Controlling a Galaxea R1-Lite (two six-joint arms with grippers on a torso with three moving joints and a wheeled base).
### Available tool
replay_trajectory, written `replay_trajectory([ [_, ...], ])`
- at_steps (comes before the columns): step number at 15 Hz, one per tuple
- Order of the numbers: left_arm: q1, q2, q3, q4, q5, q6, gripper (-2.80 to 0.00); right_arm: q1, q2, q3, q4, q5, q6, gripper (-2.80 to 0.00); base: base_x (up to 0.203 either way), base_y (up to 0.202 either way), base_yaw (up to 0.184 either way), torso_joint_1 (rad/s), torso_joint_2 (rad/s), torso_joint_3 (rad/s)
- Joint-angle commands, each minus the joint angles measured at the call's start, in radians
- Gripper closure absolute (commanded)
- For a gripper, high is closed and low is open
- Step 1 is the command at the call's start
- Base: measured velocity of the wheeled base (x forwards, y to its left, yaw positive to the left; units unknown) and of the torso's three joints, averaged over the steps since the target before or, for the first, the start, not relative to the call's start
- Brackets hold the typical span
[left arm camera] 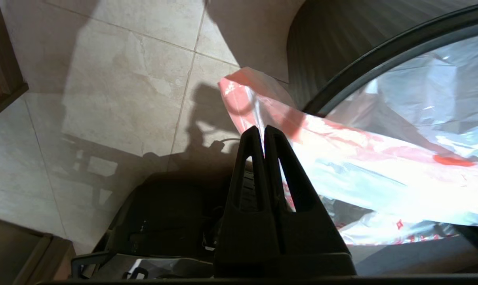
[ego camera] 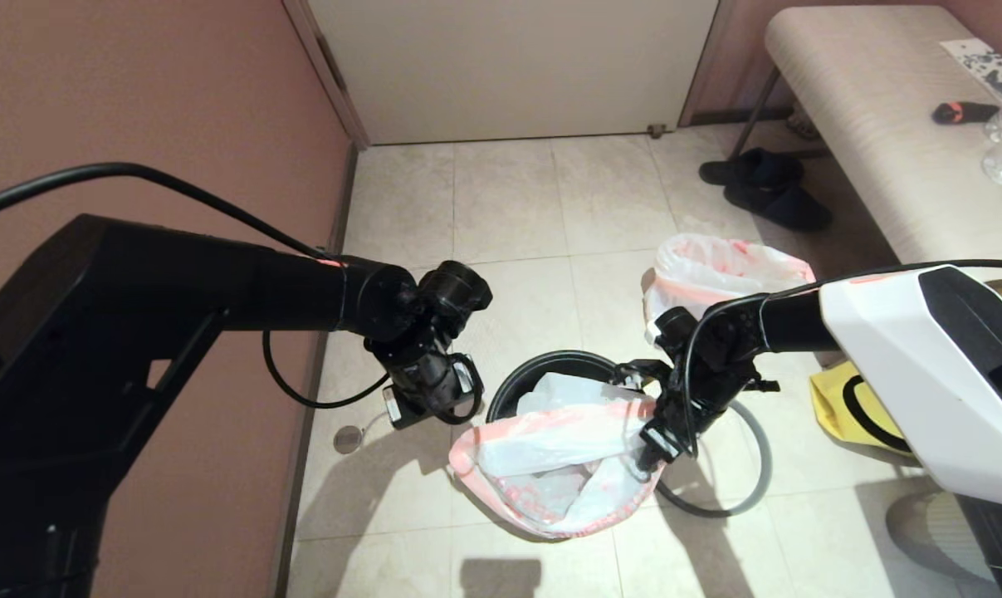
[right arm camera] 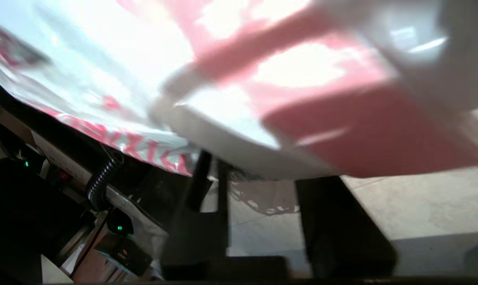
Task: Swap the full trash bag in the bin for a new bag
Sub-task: Put the new garbage bag on the trash can
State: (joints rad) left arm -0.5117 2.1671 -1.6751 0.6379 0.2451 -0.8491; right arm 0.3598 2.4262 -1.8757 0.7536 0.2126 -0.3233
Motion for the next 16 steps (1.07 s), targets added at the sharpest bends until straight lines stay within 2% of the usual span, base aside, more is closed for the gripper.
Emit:
replay_trajectory([
  [1,0.001,-0.010,0.000,0.003,0.002,-0.005,0.00,-0.009,0.000,0.007,-0.025,0.001,-0.002,0.00,0.000,0.000,0.000,0.000,0.00,0.000],
  [4,-0.005,-0.012,-0.003,0.000,-0.001,-0.005,0.00,-0.033,-0.024,0.009,-0.028,-0.013,0.001,0.00,0.000,0.000,0.000,0.000,0.00,0.000],
  [7,-0.059,-0.049,-0.012,0.007,-0.026,-0.001,0.00,-0.035,-0.056,0.012,-0.028,-0.039,0.002,0.00,0.000,0.000,0.000,0.000,0.00,0.000],
  [10,-0.068,-0.055,-0.018,0.009,-0.035,0.002,0.00,-0.040,-0.092,0.007,-0.031,-0.042,0.016,0.00,0.000,0.000,0.000,0.000,0.00,0.000],
  [12,-0.074,-0.065,-0.023,0.011,-0.082,0.011,0.00,-0.042,-0.092,0.009,-0.118,-0.042,0.065,0.00,0.000,0.000,0.000,0.000,0.00,0.000],
  [15,-0.111,-0.064,-0.025,0.011,-0.134,0.100,0.00,-0.040,-0.060,0.015,-0.177,-0.042,0.105,0.00,0.000,0.000,0.000,0.000,0.00,0.000],
  [16,-0.115,-0.057,-0.020,0.009,-0.158,0.152,0.00,-0.037,-0.058,0.015,-0.177,-0.039,0.106,0.00,0.000,0.000,0.000,0.000,0.00,0.000],
])
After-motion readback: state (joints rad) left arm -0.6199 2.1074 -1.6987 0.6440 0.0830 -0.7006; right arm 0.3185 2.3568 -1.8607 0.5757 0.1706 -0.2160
